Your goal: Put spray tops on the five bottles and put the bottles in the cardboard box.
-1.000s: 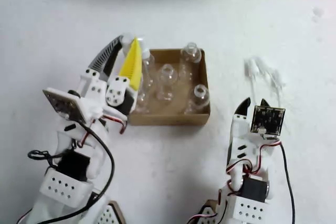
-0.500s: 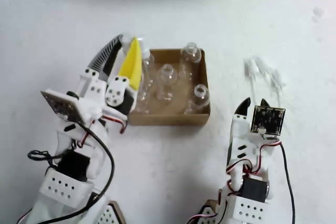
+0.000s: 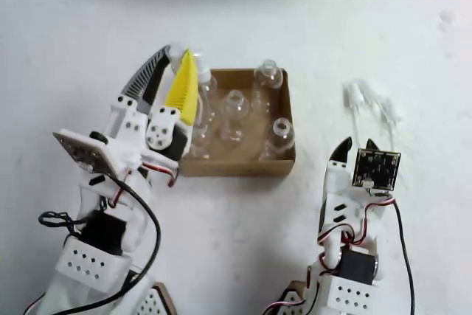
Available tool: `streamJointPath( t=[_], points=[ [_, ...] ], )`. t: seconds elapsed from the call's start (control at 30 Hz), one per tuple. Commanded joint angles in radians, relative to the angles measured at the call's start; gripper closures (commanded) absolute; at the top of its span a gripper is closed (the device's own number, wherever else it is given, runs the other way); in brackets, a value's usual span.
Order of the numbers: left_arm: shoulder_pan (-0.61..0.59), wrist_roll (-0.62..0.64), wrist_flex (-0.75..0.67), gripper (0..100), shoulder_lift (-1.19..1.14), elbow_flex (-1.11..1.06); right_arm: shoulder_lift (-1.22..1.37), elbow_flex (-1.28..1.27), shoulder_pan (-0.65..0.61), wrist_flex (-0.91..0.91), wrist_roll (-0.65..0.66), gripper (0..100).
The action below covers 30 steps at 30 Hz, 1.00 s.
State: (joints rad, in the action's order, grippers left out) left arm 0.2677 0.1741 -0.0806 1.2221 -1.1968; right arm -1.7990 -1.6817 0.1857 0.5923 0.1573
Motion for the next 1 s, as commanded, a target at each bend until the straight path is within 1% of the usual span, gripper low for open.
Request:
streamJointPath(
  t=[0.0, 0.13, 0.33, 0.67, 0.97],
  points=[
    [-0.010, -0.032, -0.029, 98, 0.005, 0.002, 0.002, -0.009, -0.004, 0.002, 0.000, 89.3],
    [-0.027, -0.032, -0.025, 98, 0.005, 0.000, 0.002, -0.009, -0.004, 0.002, 0.000, 89.3],
    [-0.010, -0.032, -0.029, 98, 0.005, -0.034, 0.002, -0.009, -0.004, 0.002, 0.000, 89.3],
    [-0.018, -0.032, -0.029, 98, 0.005, -0.058, 0.002, -0.009, -0.004, 0.004, 0.000, 89.3],
    [-0.012, -0.032, -0.031, 98, 0.005, -0.176, 0.002, -0.009, -0.004, 0.004, 0.000, 89.3]
  ],
)
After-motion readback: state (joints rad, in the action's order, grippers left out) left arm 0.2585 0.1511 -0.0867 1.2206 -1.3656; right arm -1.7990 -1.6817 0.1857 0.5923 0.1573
